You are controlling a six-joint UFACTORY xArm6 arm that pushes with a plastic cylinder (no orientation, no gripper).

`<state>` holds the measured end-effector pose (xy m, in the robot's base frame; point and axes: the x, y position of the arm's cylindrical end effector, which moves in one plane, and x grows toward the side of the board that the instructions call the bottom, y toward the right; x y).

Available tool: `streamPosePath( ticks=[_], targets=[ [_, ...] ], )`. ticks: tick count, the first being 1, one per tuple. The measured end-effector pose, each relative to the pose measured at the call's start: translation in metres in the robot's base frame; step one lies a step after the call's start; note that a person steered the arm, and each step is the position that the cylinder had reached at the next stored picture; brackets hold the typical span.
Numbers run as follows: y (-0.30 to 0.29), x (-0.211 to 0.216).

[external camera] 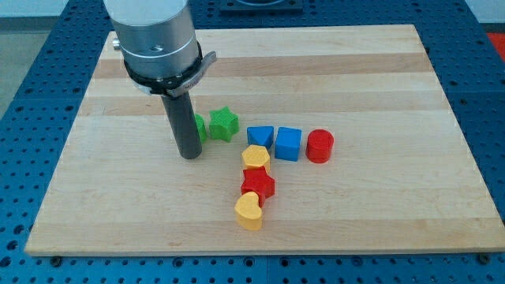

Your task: Move the green circle into the green star

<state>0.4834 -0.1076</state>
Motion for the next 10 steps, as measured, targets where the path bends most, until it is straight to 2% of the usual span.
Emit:
streamPosePath(
  ticks=[2,4,6,8,10],
  targets=[
    [-0.007,-0.007],
    [0.014,-0.017],
    [0.014,-0.010],
    [0.048,-0.025],
    [0.055,-0.051]
  ],
)
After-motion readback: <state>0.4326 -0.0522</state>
